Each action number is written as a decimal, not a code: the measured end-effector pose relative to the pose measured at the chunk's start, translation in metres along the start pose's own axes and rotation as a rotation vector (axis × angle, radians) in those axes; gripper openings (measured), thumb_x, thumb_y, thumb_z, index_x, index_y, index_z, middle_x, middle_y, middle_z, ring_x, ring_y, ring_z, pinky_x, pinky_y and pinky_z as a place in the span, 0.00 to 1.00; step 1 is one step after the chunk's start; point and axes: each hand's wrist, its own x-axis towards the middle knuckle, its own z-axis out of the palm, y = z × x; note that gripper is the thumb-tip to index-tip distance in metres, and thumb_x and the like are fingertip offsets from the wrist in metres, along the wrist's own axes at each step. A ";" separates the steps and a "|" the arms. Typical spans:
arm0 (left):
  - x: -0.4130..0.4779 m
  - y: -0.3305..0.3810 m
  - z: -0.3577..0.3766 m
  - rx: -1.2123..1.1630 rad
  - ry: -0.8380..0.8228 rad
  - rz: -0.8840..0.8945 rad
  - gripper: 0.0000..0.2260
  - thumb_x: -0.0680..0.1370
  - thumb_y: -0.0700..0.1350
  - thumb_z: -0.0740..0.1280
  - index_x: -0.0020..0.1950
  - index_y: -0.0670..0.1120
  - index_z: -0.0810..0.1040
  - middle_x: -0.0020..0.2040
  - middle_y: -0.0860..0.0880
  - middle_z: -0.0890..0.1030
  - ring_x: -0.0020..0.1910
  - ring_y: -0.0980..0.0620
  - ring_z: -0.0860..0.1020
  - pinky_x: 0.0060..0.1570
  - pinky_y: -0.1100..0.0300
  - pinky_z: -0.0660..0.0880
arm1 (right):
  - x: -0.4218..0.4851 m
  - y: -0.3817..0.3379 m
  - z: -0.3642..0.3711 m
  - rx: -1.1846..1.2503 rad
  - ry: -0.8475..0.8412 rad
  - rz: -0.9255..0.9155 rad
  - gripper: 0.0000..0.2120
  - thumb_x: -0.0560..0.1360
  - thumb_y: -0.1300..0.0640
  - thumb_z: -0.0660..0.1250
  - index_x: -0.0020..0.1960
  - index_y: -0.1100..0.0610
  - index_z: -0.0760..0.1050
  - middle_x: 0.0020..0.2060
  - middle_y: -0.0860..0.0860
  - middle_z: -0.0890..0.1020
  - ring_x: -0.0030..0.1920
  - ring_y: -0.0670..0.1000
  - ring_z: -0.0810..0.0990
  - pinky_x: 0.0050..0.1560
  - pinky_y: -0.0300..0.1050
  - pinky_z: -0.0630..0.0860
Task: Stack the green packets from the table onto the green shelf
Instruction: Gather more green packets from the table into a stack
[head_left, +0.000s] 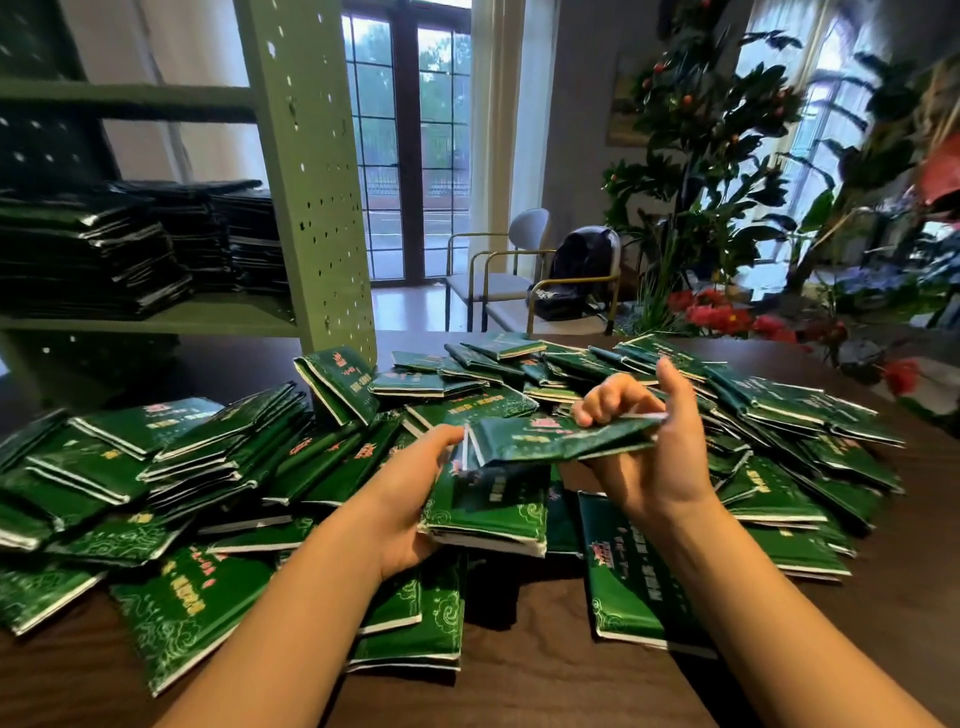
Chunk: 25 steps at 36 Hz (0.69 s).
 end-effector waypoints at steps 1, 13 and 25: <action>0.000 0.000 0.000 0.009 -0.013 0.004 0.16 0.79 0.51 0.61 0.47 0.42 0.83 0.41 0.40 0.82 0.35 0.45 0.77 0.41 0.55 0.72 | 0.000 0.000 -0.001 -0.029 -0.012 0.009 0.24 0.73 0.43 0.55 0.25 0.58 0.67 0.25 0.52 0.64 0.29 0.50 0.66 0.36 0.43 0.65; -0.006 -0.002 0.006 0.168 -0.140 0.006 0.05 0.78 0.42 0.66 0.49 0.42 0.80 0.37 0.44 0.85 0.29 0.50 0.82 0.28 0.61 0.79 | 0.002 0.002 -0.003 -0.192 -0.029 0.132 0.26 0.78 0.45 0.51 0.31 0.58 0.76 0.28 0.52 0.74 0.30 0.50 0.71 0.36 0.42 0.69; 0.010 -0.003 0.000 -0.089 0.194 0.277 0.14 0.78 0.39 0.67 0.63 0.42 0.74 0.49 0.41 0.85 0.40 0.47 0.84 0.36 0.54 0.82 | 0.008 0.021 -0.014 -0.552 -0.032 0.231 0.17 0.78 0.58 0.64 0.65 0.57 0.67 0.31 0.48 0.79 0.26 0.43 0.76 0.27 0.36 0.74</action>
